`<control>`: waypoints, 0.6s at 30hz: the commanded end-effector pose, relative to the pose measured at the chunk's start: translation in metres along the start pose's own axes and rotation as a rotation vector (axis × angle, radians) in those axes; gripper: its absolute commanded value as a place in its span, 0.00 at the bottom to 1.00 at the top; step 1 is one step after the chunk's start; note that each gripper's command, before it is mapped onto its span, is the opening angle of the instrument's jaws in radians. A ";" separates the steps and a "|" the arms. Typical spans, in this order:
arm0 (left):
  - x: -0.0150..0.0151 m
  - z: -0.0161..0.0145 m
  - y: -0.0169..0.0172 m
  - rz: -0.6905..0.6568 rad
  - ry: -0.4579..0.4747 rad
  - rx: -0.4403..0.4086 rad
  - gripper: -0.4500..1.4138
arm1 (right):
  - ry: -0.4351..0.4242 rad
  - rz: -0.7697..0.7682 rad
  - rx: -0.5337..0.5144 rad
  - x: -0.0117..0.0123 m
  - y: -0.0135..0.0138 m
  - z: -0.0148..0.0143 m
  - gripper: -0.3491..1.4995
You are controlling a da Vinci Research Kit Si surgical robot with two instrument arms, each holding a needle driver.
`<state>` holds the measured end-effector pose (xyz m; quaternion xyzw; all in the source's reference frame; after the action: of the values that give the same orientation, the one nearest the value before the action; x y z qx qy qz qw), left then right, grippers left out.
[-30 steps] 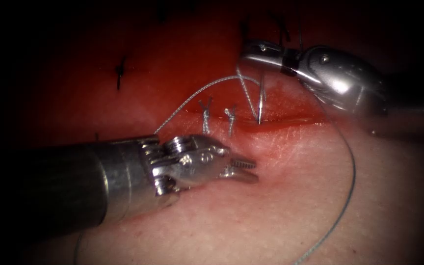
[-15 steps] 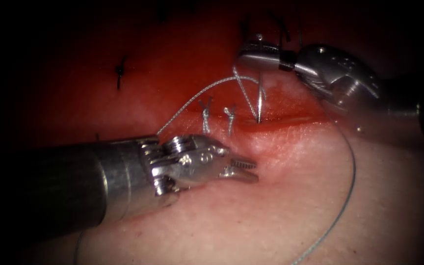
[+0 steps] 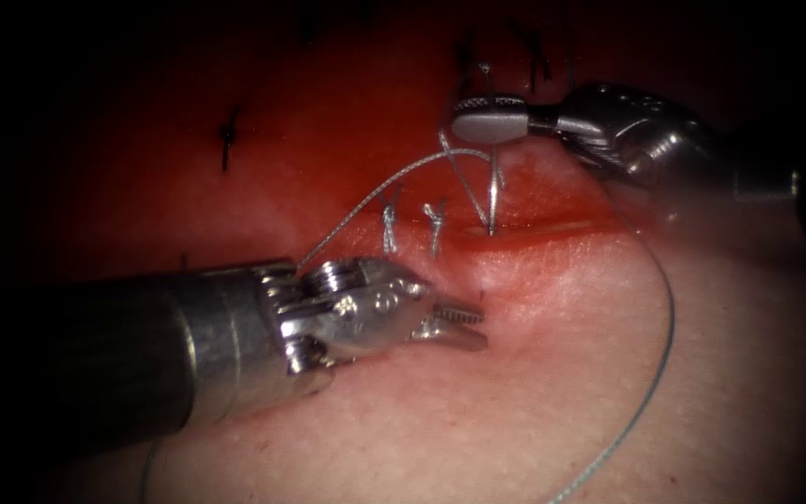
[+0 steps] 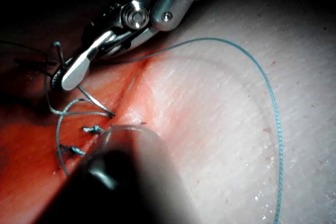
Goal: Wound Closure
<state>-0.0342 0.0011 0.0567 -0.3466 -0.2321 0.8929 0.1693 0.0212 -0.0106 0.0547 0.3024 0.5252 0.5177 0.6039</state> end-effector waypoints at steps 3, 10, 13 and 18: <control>0.0003 0.0005 -0.0004 0.002 0.000 0.005 0.33 | -0.018 0.059 0.036 -0.0002 -0.0002 0.0011 0.00; -0.0002 -0.0004 -0.0005 0.007 0.000 -0.004 0.33 | -0.089 0.177 0.097 -0.0019 -0.0006 0.0011 0.00; -0.0004 -0.0011 -0.0008 0.008 -0.001 -0.005 0.32 | -0.119 0.223 0.122 -0.0029 -0.0009 0.0011 0.00; -0.0006 -0.0019 -0.0014 0.019 -0.004 -0.003 0.32 | -0.148 0.268 0.145 -0.0043 -0.0017 0.0014 0.00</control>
<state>-0.0314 0.0023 0.0561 -0.3465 -0.2313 0.8949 0.1602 0.0223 -0.0153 0.0544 0.4523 0.4679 0.5323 0.5415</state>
